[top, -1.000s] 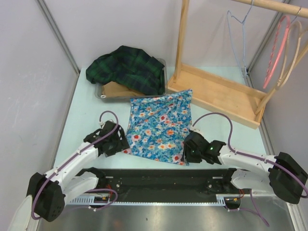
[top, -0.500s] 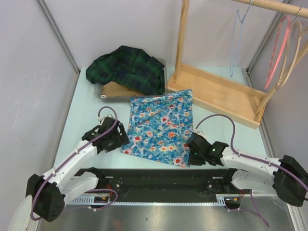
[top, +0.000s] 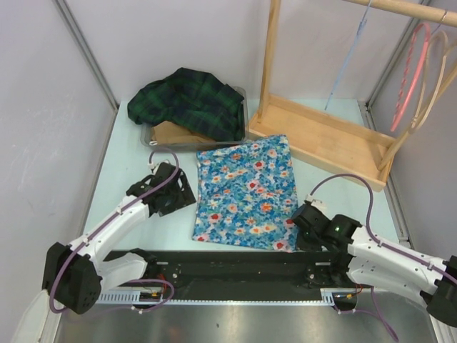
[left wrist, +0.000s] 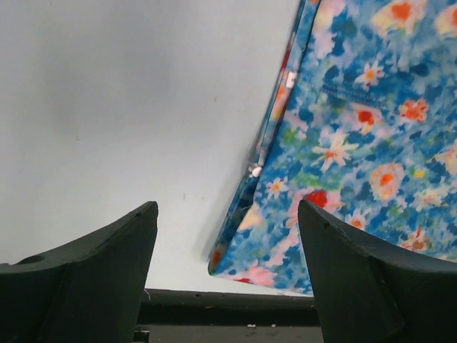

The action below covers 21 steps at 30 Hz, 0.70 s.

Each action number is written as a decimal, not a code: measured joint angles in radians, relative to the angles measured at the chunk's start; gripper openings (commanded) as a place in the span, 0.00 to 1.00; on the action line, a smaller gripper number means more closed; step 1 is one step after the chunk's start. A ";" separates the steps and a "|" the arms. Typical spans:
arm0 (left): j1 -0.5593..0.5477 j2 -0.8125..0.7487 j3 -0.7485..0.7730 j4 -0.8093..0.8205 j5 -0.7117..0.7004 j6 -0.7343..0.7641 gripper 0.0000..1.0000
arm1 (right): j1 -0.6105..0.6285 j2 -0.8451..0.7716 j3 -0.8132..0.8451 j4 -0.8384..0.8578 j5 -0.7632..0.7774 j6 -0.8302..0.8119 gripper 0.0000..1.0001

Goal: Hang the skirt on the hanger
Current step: Flatten the skirt, then grab a hanger with the right arm

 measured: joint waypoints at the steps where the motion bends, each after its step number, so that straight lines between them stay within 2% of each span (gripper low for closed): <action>1: 0.000 0.008 0.007 0.003 0.000 0.001 0.84 | 0.000 -0.010 0.001 -0.018 0.005 0.012 0.00; 4: 0.000 0.026 0.027 0.009 -0.001 0.005 0.85 | 0.000 -0.044 0.003 -0.066 0.018 0.036 0.02; 5: 0.000 0.031 0.035 0.011 -0.002 0.007 0.85 | 0.000 -0.053 0.004 -0.078 0.021 0.040 0.15; 6: 0.000 0.034 0.040 0.013 -0.002 0.008 0.86 | 0.000 -0.056 0.007 -0.087 0.024 0.044 0.41; 8: 0.000 0.041 0.051 0.018 -0.003 0.008 0.89 | 0.005 -0.055 0.033 -0.116 0.042 0.055 0.63; 9: 0.000 0.044 0.055 0.020 -0.004 0.009 0.89 | 0.009 -0.053 0.050 -0.129 0.058 0.055 0.87; 10: 0.000 0.046 0.058 0.023 -0.007 0.013 0.96 | 0.015 -0.053 0.072 -0.141 0.072 0.059 0.99; 11: 0.000 0.047 0.059 0.027 -0.008 0.020 1.00 | 0.019 -0.048 0.106 -0.158 0.092 0.054 1.00; 14: 0.000 0.047 0.059 0.045 -0.011 0.058 1.00 | 0.018 -0.023 0.238 -0.186 0.162 0.008 1.00; 18: 0.000 0.043 0.059 0.075 -0.013 0.106 1.00 | -0.078 0.107 0.573 -0.211 0.266 -0.134 1.00; 20: 0.000 0.037 0.060 0.084 -0.016 0.123 0.99 | -0.145 0.168 0.726 -0.207 0.306 -0.209 0.95; 21: 0.000 0.034 0.063 0.088 -0.018 0.132 1.00 | -0.182 0.195 0.799 -0.196 0.323 -0.253 0.89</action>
